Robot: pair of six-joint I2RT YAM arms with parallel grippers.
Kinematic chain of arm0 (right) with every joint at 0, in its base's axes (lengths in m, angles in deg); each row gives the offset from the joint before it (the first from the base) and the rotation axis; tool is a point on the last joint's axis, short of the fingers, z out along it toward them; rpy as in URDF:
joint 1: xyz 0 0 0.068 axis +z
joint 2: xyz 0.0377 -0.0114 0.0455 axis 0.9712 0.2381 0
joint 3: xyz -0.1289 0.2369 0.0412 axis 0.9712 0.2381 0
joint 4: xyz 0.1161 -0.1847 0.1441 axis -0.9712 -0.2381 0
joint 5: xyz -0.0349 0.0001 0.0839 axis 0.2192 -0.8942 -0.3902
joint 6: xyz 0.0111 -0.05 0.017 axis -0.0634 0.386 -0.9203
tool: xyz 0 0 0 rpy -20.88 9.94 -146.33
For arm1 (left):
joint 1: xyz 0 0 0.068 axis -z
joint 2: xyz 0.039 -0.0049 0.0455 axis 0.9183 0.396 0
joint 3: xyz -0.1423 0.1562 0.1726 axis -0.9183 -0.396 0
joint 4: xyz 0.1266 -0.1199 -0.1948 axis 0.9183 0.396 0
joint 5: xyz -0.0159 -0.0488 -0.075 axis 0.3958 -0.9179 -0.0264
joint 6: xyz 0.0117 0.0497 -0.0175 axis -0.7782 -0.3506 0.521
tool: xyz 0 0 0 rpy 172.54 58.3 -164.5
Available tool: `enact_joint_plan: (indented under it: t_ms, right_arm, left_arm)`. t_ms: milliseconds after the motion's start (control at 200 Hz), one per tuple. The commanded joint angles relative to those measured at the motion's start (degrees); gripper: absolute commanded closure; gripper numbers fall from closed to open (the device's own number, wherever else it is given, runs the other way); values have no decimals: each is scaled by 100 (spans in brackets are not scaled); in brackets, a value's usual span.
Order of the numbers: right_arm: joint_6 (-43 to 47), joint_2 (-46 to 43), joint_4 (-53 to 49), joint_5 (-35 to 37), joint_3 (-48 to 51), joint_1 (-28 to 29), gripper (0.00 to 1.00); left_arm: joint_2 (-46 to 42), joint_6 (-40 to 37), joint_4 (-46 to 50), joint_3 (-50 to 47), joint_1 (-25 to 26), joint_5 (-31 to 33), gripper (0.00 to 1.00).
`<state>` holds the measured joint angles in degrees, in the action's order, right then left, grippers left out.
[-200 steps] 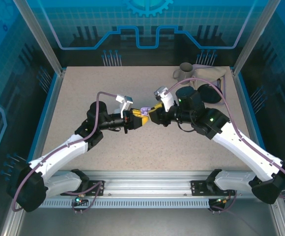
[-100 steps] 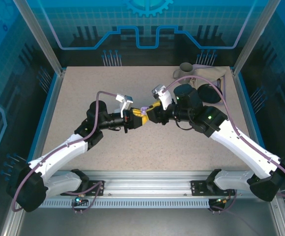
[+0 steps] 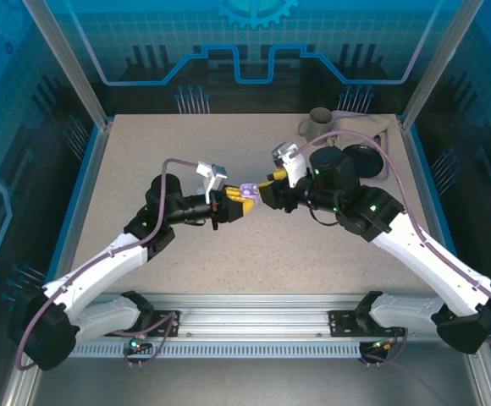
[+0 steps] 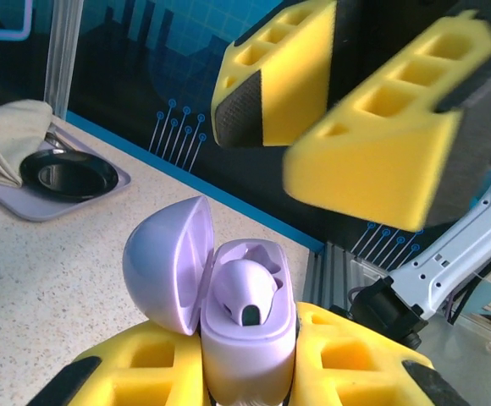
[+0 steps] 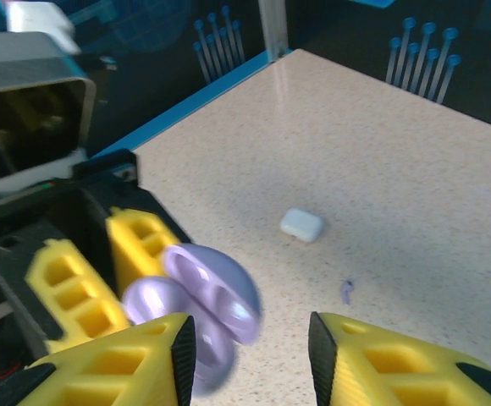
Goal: Insert the wireless bluetooth earbuds into the charging case
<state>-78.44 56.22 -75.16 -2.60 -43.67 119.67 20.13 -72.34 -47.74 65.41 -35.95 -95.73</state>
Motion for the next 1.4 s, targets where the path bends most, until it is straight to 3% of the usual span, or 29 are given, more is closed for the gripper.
enact_joint_plan:
  t_ms: [0, 245, 575, 851, 1396]
  right_arm:
    - [-270, -92, -153, 751, 140, -131, 57]
    - [-587, 419, -619, 580, 242, -726, 57]
    - [-455, 2057, -276, -343, 30, -890, 56]
    - [-56, 3664, -443, -1016, -885, -849, 57]
    - [449, 5702, -1341, -860, -2796, -550, 56]
  left_arm:
    - [-244, -120, 124, -7, -99, 66, 87]
    - [-566, 9, 233, -165, -335, -38, 87]
    - [-987, -19, 731, -209, -431, -32, 87]
    - [-1234, -25, 988, -297, -448, 6, 86]
    - [-1340, -97, 1306, -220, -462, 53, 86]
